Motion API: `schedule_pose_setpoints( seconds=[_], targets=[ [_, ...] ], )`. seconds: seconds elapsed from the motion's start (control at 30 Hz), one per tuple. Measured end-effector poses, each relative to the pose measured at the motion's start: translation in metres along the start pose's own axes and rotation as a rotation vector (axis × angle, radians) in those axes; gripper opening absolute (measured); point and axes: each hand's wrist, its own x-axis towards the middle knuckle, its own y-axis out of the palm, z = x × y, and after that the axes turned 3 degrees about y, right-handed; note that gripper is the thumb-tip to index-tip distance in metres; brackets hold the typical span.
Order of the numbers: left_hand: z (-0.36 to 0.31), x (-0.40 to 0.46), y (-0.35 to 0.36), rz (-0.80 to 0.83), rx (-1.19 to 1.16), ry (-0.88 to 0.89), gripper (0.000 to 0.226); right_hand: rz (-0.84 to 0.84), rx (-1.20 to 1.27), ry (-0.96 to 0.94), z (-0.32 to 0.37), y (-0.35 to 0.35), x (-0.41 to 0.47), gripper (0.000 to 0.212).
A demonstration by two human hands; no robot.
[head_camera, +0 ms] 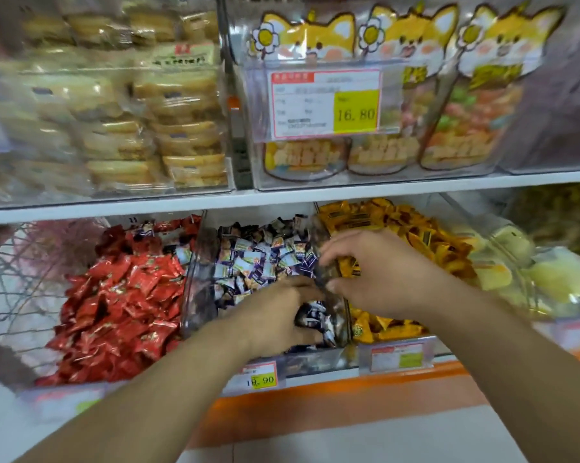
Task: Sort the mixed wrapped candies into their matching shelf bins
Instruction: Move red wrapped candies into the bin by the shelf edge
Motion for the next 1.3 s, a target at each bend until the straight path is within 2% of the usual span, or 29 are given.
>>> schedule_pose_setpoints(
  seconds=[0.13,0.27,0.4,0.53,0.6,0.7,0.77,0.87,0.93,1.03,1.3],
  targets=[
    [0.002,0.009,-0.001,-0.013,0.033,0.015,0.05,0.017,0.053,0.017,-0.003,-0.001,0.0,0.03],
    [0.008,0.005,-0.006,-0.083,0.026,-0.058,0.033,0.01,0.084,0.007,-0.006,-0.001,0.001,0.028],
    [0.017,-0.005,-0.02,-0.187,0.027,-0.168,0.033,0.016,0.094,0.014,-0.006,-0.001,0.002,0.026],
    [0.028,-0.01,-0.044,-0.308,0.173,-0.275,0.029,0.024,0.095,0.009,-0.005,-0.002,0.002,0.027],
    [0.031,-0.011,-0.047,-0.294,0.263,-0.337,0.031,0.024,0.087,0.006,-0.005,-0.002,0.003,0.027],
    [0.031,-0.012,-0.039,-0.261,0.38,-0.257,0.041,0.024,0.079,0.009,-0.003,-0.003,0.003,0.028],
    [0.026,-0.01,-0.032,-0.247,0.271,-0.121,0.045,0.022,0.082,0.012,-0.003,-0.002,0.003,0.028],
    [0.016,-0.007,-0.019,-0.036,0.056,-0.008,0.063,0.017,0.079,0.018,-0.003,0.0,0.004,0.026],
    [0.015,-0.004,-0.009,0.104,0.149,0.026,0.073,0.022,0.086,0.024,-0.003,0.0,0.005,0.025],
    [0.016,0.001,-0.004,0.1,0.29,0.042,0.067,0.025,0.087,0.017,-0.005,0.002,0.007,0.025],
    [0.025,0.002,-0.014,0.04,0.251,0.054,0.039,0.013,0.082,-0.019,-0.006,0.003,0.006,0.024]
  ],
)
